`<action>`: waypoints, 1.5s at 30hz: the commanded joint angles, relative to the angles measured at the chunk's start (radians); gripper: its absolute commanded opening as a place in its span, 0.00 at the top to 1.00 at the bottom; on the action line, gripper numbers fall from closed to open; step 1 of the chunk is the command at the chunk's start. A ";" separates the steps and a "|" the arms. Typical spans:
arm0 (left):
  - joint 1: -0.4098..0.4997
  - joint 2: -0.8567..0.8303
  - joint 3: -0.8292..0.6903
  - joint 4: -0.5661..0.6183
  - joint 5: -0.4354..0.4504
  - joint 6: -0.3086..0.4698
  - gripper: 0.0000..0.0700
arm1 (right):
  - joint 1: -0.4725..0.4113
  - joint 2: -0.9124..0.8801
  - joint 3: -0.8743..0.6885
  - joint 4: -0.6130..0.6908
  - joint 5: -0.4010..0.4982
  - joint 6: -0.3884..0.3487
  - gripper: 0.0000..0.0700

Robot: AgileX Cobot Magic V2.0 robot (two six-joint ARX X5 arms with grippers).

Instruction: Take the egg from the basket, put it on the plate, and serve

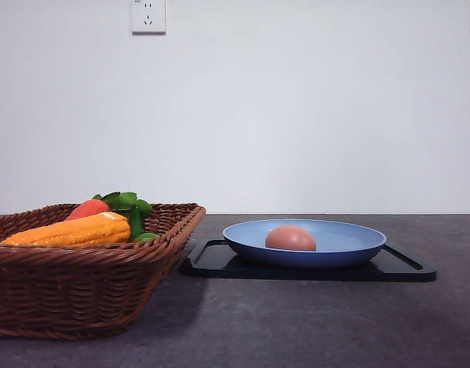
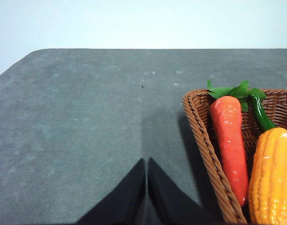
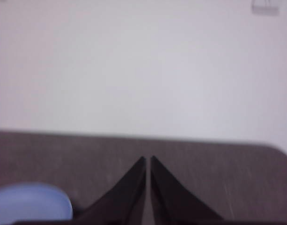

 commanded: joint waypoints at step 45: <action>0.000 -0.001 -0.027 0.013 0.001 0.006 1.00 | -0.078 -0.019 -0.182 -0.091 -0.065 0.187 1.00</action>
